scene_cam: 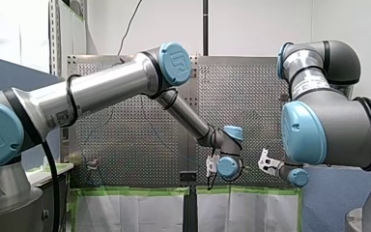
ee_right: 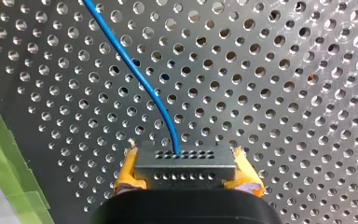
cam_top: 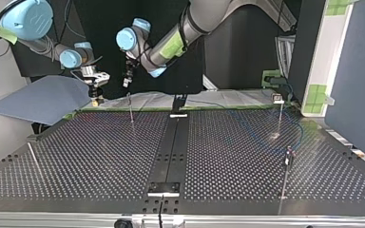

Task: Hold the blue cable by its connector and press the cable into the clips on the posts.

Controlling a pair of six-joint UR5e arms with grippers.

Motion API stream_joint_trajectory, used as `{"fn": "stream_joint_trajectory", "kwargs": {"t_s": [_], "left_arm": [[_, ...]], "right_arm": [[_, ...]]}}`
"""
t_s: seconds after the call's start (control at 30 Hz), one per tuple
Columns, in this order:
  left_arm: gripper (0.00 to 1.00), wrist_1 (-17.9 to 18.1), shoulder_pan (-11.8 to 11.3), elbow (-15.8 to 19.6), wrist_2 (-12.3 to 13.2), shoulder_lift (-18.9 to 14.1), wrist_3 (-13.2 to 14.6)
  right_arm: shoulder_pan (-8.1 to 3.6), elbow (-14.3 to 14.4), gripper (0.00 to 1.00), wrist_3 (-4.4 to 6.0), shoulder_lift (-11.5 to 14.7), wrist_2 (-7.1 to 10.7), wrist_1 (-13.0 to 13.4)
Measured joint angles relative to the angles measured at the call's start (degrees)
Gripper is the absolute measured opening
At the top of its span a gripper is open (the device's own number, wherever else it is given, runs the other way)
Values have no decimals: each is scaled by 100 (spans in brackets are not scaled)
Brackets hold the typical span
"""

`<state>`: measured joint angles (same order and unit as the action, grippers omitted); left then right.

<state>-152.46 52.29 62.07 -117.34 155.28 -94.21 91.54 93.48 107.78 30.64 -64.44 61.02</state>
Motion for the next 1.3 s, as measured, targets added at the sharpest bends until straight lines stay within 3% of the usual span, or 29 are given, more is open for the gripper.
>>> {"fn": "stream_joint_trajectory", "kwargs": {"t_s": [0.17, 0.7, 0.9, 1.3], "left_arm": [[100, 253, 14, 256, 24, -257, -69], [100, 1111, -149, 1114, 54, -1115, -863], [100, 1227, -108, 1408, 3, -1407, -1104], [100, 1243, -37, 2007, -55, -2008, -1193]], "right_arm": [[-6, 0, 0, -1, 0, 1, -3], [-12, 0, 0, 0, 0, 26, -20], [6, 0, 0, -1, 0, 32, -25], [24, 0, 0, -8, 0, 36, -62]]}}
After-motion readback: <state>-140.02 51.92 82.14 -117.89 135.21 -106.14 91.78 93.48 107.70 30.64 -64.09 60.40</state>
